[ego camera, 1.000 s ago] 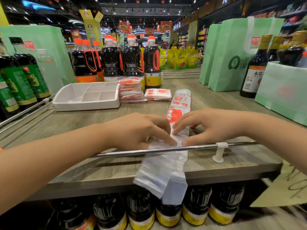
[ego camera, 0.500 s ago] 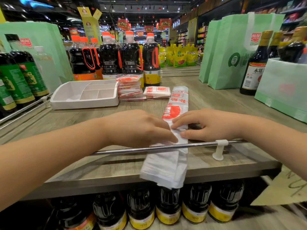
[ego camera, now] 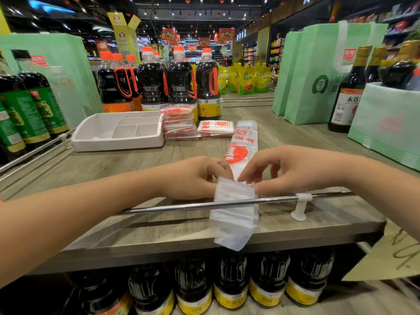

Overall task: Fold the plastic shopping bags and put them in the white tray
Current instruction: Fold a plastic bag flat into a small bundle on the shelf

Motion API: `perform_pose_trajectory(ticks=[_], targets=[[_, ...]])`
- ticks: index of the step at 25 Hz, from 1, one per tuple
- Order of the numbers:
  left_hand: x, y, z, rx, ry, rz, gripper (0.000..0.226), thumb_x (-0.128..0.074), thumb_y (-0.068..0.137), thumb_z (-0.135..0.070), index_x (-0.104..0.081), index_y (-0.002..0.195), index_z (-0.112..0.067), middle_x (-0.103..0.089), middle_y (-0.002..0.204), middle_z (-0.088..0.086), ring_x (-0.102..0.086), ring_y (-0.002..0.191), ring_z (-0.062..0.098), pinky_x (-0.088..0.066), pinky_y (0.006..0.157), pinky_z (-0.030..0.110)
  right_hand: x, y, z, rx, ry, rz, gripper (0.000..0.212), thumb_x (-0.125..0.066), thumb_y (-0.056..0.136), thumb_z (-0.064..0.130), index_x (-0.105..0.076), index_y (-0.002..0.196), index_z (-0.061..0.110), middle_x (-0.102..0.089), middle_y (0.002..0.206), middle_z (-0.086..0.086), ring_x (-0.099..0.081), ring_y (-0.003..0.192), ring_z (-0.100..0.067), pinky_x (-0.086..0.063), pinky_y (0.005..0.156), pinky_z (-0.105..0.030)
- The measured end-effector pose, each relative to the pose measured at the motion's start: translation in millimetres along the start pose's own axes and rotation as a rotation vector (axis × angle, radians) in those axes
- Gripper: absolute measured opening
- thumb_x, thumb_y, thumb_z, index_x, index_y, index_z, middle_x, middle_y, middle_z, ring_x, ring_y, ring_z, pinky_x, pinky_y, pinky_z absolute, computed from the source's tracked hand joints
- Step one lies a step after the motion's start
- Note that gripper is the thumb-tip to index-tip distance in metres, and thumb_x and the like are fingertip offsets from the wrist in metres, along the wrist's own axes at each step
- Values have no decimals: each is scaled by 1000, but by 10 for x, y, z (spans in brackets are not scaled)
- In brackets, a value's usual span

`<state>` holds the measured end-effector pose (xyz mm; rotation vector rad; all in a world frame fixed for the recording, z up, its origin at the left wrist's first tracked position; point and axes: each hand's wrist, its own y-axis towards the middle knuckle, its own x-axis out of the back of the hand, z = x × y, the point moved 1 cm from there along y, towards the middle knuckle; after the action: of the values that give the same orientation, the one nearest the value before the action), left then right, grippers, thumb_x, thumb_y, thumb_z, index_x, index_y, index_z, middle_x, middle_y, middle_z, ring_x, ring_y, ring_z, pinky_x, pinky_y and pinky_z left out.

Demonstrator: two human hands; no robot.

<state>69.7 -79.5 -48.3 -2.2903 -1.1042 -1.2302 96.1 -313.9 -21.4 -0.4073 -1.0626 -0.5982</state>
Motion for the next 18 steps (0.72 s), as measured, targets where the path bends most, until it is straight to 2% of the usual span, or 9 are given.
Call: perform_pose_trajectory(ticks=[2,6,9,11,12,13,15,17,18], targets=[[17,15,18,99,-103,34,12,-71,89,-35,-78,87,-25,-65,97,-9,-62,92,15,-48,86,33,21,-12,62,-26,41,106,31,-73,87,40,-65,116,47,-67,110,18,-61,85,8,-46,77,-15],[16,23,22,188,-195,20,31,-67,82,-46,-77,98,-21,-72,99,5,-64,89,27,-50,86,41,37,12,118,-76,49,215,48,-83,77,39,-63,120,44,-66,112,23,-61,93,11,-44,79,-11],[18,22,70,236,-226,-32,29,-68,83,-44,-77,103,-25,-75,104,8,-68,95,31,-51,94,51,-3,55,168,-72,79,157,38,-82,79,37,-67,114,37,-69,103,12,-62,76,5,-48,72,-14],[31,25,94,253,-226,-84,18,-72,87,-36,-78,102,-27,-76,99,3,-68,88,17,-55,90,44,-47,90,162,-49,64,45,32,-76,83,45,-68,113,35,-71,101,7,-66,87,-9,-54,82,-34],[33,22,78,250,-226,-103,15,-74,88,-34,-78,102,-29,-77,95,-3,-66,83,9,-54,82,32,-65,96,145,-43,58,5,34,-75,84,47,-67,115,36,-72,103,8,-67,93,-13,-54,88,-39],[33,16,51,242,-232,-105,15,-74,88,-35,-78,102,-31,-76,92,-8,-64,77,5,-50,75,23,-70,93,134,-41,80,-31,33,-74,85,46,-66,116,36,-72,106,9,-67,98,-13,-53,91,-39],[41,6,32,256,-225,-107,22,-74,83,-44,-77,101,-32,-73,86,-9,-60,73,6,-45,70,23,-54,76,108,-46,173,-68,22,-72,89,42,-68,110,37,-74,103,11,-70,96,-10,-53,89,-33],[56,-10,29,283,-232,-75,30,-68,83,-53,-77,102,-31,-73,94,-10,-65,85,12,-50,82,32,-53,54,110,-106,170,-84,18,-66,90,50,-69,99,34,-74,90,16,-68,81,-2,-50,78,-24],[59,-13,29,301,-237,-46,34,-63,86,-57,-76,104,-32,-74,102,-11,-66,98,16,-49,96,39,-55,58,93,-143,130,-97,28,-63,88,57,-70,96,31,-73,85,13,-66,76,-2,-49,75,-27]])
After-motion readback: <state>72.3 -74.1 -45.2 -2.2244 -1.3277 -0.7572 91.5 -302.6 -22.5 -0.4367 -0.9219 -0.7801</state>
